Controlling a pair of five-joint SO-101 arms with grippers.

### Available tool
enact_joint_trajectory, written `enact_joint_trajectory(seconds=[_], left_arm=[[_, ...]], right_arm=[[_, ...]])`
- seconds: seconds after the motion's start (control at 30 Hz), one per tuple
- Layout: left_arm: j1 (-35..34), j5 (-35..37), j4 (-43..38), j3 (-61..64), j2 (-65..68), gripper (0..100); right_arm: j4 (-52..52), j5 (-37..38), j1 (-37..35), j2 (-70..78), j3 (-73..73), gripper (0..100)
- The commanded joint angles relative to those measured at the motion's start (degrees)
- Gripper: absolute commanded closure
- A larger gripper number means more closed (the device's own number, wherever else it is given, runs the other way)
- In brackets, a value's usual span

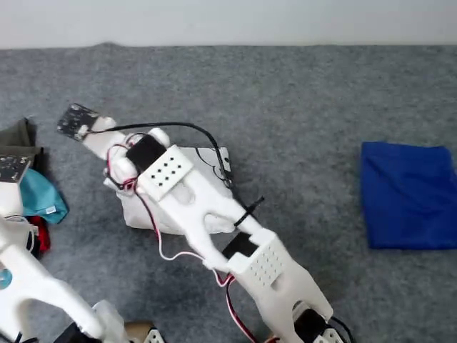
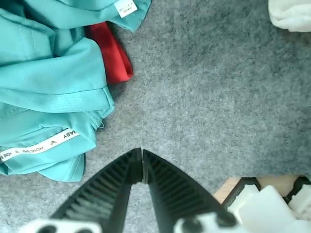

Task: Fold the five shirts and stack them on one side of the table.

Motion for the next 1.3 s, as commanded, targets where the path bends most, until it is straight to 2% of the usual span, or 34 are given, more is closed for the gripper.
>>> enact_joint_trajectory(seconds=[0.0, 0.17, 0.33, 0.47, 0.6, 0.87, 0.97, 1.07, 1.27], left_arm=[[0.09, -0.35, -0.97, -1.63, -1.32, 99], [0.09, -0.35, -0.97, -1.63, -1.41, 99], [0.09, -0.35, -0.97, -1.63, -1.41, 99], [0.09, -0.35, -1.58, -1.63, -1.41, 99], [0.09, -0.35, -1.76, -1.63, -1.41, 99], [-0.18, -0.35, -1.76, -1.71, -1.49, 99], [-0.18, -0.35, -1.76, -1.71, -1.49, 99], [-0.09, -0.35, -1.76, -1.71, -1.49, 99], [-0.18, -0.35, -1.76, -1.71, -1.49, 99]], right_arm=[[5.67, 0.53, -0.13, -0.40, -10.46, 81.6], [15.96, 0.79, 6.81, 0.13, -13.80, 99.3], [20.53, 4.66, 15.16, 1.19, -11.52, 99.0], [20.44, 7.47, 17.71, 4.09, -7.56, 98.8], [20.44, 7.30, 15.78, 8.13, -5.98, 98.8], [20.44, 7.21, 1.36, 5.93, -9.32, 98.8], [20.53, 7.21, -1.63, 2.42, -10.37, 98.8], [20.53, 7.38, -0.48, -0.92, -10.29, 98.8], [20.44, 7.47, 9.27, -2.68, -5.10, 98.8]])
